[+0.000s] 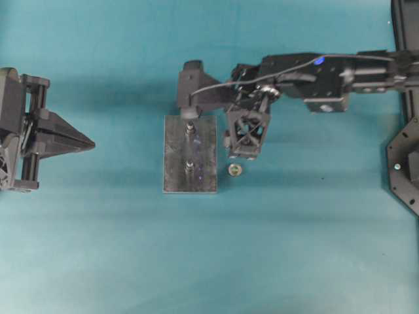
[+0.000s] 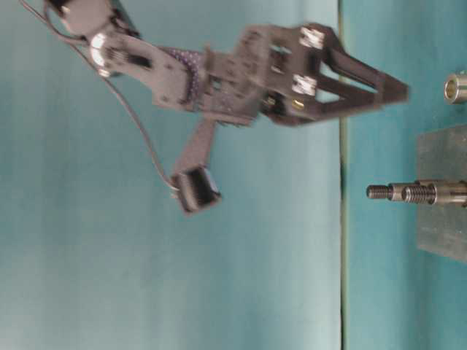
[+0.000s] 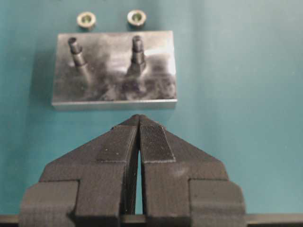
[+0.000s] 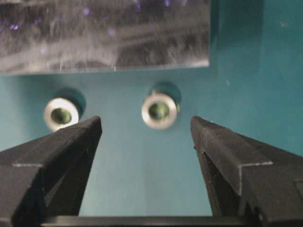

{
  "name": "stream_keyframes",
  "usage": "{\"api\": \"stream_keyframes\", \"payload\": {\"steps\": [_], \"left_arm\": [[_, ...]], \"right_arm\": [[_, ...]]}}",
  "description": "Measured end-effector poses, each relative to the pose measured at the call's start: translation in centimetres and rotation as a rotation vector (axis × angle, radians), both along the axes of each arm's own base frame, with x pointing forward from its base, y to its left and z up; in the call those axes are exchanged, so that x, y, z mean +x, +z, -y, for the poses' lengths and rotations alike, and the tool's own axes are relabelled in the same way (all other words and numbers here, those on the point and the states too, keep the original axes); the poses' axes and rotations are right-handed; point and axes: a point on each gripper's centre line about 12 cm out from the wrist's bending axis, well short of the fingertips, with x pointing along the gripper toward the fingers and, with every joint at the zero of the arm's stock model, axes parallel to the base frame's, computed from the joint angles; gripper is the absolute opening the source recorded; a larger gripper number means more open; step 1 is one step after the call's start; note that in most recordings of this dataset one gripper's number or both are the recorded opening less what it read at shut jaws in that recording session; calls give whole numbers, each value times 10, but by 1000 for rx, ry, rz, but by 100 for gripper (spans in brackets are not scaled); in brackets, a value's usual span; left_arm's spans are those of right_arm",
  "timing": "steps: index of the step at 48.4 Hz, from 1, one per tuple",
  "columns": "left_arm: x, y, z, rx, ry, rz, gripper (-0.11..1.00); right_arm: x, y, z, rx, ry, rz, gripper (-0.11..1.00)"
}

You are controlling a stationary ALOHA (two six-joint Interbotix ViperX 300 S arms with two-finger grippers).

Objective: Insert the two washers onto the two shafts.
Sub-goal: 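Lower the right gripper and close it around the upper washer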

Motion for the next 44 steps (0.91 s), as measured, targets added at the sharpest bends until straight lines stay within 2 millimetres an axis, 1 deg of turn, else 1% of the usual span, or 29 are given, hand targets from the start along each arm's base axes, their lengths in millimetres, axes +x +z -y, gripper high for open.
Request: {"api": "stream_keyframes", "payload": {"steps": [8,12,20,31,44], "left_arm": [[-1,-2,0,0,-2,-5,0],[-1,-2,0,0,-2,-5,0],[-1,-2,0,-1,-1,-3,0],[-2,-3,0,-1,-1,-5,0],[-2,-5,0,-1,-1,-12,0]], "right_arm": [[3,-13,1,0,-1,-14,82],[4,-17,1,0,-1,-16,82],[1,-26,3,2,-9,-28,82],[-7,-35,6,-1,-22,-29,82],[-7,-42,7,-5,-26,-14,81]]}}
